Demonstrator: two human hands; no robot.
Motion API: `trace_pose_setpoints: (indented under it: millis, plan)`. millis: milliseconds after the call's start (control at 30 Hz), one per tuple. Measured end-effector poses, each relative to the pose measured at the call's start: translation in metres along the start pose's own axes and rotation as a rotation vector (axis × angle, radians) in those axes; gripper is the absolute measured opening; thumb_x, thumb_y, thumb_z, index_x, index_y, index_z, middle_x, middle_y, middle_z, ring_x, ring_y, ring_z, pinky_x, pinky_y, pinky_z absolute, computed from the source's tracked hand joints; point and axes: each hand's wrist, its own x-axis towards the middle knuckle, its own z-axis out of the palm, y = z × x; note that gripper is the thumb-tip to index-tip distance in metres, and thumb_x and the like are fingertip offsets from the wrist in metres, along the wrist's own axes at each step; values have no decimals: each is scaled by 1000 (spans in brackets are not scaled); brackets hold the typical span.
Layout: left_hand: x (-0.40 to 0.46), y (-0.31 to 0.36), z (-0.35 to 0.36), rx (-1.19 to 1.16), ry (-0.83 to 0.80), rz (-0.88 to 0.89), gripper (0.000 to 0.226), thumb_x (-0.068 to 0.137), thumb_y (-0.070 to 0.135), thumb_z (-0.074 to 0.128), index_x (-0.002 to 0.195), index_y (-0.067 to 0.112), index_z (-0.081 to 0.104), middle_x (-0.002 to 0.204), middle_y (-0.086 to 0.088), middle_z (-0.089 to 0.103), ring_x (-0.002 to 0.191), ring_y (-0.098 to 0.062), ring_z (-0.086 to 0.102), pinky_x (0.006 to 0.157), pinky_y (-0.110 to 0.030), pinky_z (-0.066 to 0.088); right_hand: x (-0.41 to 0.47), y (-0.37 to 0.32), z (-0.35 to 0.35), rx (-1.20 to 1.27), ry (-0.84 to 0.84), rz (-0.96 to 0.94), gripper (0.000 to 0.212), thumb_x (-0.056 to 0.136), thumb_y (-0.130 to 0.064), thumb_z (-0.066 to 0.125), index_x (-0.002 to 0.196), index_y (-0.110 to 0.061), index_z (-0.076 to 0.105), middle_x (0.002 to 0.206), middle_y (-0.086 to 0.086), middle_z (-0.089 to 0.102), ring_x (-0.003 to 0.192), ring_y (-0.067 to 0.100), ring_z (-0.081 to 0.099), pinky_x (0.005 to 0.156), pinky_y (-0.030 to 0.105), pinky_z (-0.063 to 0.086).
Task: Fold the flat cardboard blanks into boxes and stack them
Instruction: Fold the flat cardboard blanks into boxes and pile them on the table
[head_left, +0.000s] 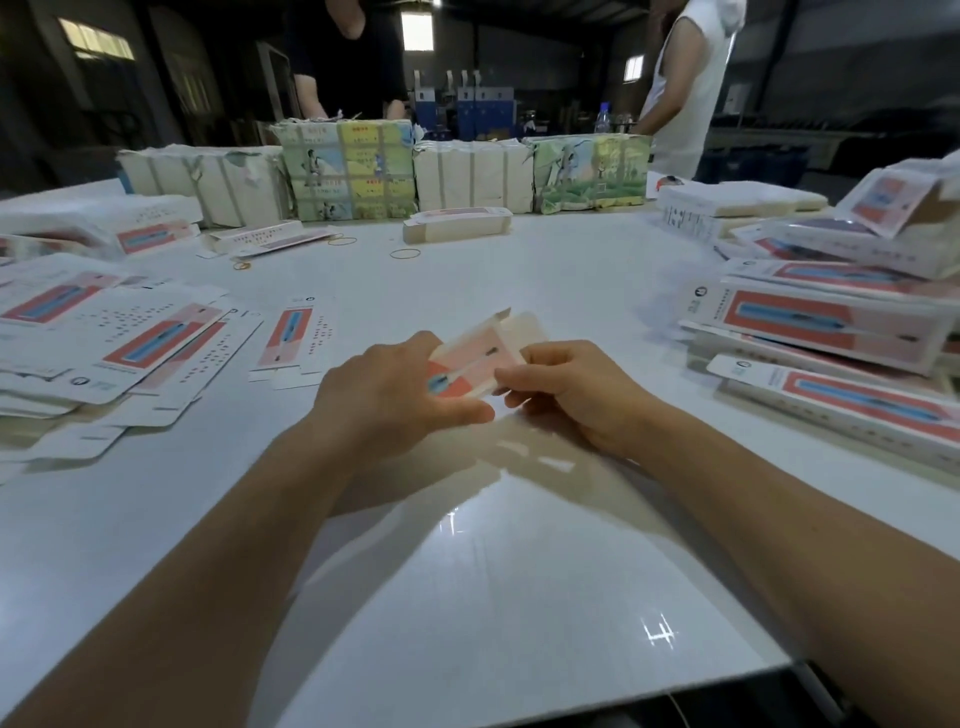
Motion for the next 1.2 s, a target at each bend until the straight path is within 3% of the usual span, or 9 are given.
trace_pose_setpoints:
  millis: [100, 267, 367, 500, 633, 733, 833, 1067, 1200]
  plan:
    - [0, -11, -2, -119, -129, -44, 65, 56, 81, 59, 99, 33, 52, 86, 13, 57, 72, -12, 59, 62, -26, 51, 1, -1, 1, 42, 94, -8, 14, 81, -17, 71, 67, -20, 70, 70, 2, 69, 55, 11, 58, 53, 28, 43]
    - [1, -20, 0, -215, -41, -89, 55, 61, 68, 67, 98, 30, 54, 86, 14, 58, 70, -11, 63, 66, -28, 56, -3, 0, 6, -233, 479, -108, 30, 85, -34, 68, 106, -23, 52, 82, -2, 57, 67, 15, 56, 41, 18, 44]
    - [2, -20, 0, -156, -7, -108, 54, 64, 69, 67, 98, 29, 53, 87, 12, 59, 71, -11, 61, 64, -29, 55, -7, -1, 11, -290, 538, -260, 4, 87, -26, 65, 85, -22, 66, 81, -1, 59, 67, 8, 57, 49, 8, 42]
    - [1, -13, 5, -86, -11, -73, 50, 67, 70, 65, 93, 30, 48, 84, 13, 56, 69, -11, 58, 54, -22, 43, -9, -1, 21, -257, 422, -209, 28, 87, -17, 61, 64, -29, 71, 73, -5, 65, 62, 9, 55, 66, 33, 52]
    - [0, -11, 6, -71, -24, -47, 49, 68, 68, 65, 95, 33, 47, 82, 17, 52, 65, -11, 57, 52, -18, 37, -7, -1, 17, -208, 437, -167, 31, 86, -13, 62, 63, -33, 67, 66, -13, 63, 62, 9, 54, 65, 31, 45]
    - [0, -13, 5, -66, -54, -19, 46, 69, 67, 66, 93, 33, 46, 85, 16, 54, 66, -11, 59, 56, -20, 43, -9, -1, 16, -189, 385, -132, 18, 87, -9, 60, 96, -20, 70, 72, -5, 61, 62, 9, 54, 54, 20, 45]
    - [-2, -14, 4, -7, -67, 20, 48, 69, 67, 66, 93, 31, 47, 90, 13, 57, 70, -10, 57, 64, -26, 52, -8, -1, 14, -140, 270, -20, 63, 87, -2, 54, 144, -22, 36, 82, 3, 53, 61, 12, 52, 41, 20, 42]
    - [-4, -12, 7, 26, -45, 24, 48, 69, 68, 65, 95, 33, 45, 94, 14, 58, 67, -10, 57, 63, -23, 51, -7, 1, 16, -68, 280, -5, 29, 81, 5, 50, 87, -18, 67, 63, -3, 54, 38, 3, 45, 38, 19, 36]
    - [-3, 0, 14, 80, -1, 41, 57, 72, 69, 61, 111, 31, 42, 106, 11, 55, 71, -7, 53, 67, -27, 51, -6, 0, 22, -75, 278, -13, 37, 82, 8, 47, 87, -22, 68, 75, -2, 65, 48, -1, 52, 44, 13, 38]
